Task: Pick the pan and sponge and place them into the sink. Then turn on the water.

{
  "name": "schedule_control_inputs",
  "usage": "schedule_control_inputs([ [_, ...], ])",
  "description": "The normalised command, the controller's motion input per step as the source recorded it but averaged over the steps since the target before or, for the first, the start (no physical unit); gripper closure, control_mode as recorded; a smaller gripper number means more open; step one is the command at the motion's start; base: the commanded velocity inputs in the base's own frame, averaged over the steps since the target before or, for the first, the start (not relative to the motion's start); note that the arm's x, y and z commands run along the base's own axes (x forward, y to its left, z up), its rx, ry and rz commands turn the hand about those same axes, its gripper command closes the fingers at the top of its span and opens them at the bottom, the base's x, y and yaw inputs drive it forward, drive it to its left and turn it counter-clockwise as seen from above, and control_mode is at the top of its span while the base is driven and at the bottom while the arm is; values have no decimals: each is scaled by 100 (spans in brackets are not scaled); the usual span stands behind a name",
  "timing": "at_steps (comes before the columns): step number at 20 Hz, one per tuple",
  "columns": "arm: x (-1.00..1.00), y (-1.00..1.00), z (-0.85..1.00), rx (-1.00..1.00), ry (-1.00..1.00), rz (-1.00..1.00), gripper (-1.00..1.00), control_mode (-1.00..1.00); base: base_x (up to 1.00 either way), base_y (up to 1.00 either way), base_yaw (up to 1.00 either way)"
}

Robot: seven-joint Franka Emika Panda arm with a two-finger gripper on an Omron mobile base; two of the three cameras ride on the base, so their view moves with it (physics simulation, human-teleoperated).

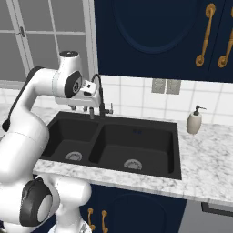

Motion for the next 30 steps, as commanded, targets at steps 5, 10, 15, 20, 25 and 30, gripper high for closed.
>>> schedule_control_inputs([
  [5,-14,22,0,-1,-7,0,-100,-100,0,0,0],
  [10,-40,49,-5,0,-2,0,-100,-100,0,0,0],
  [15,-23,58,-6,0,0,0,-100,-100,0,0,0],
  [20,-16,51,-8,0,0,0,-100,-100,0,0,0],
  [25,-11,50,-10,0,0,0,-100,-100,0,0,0],
  [30,-11,43,-12,0,0,0,-100,-100,0,0,0],
])
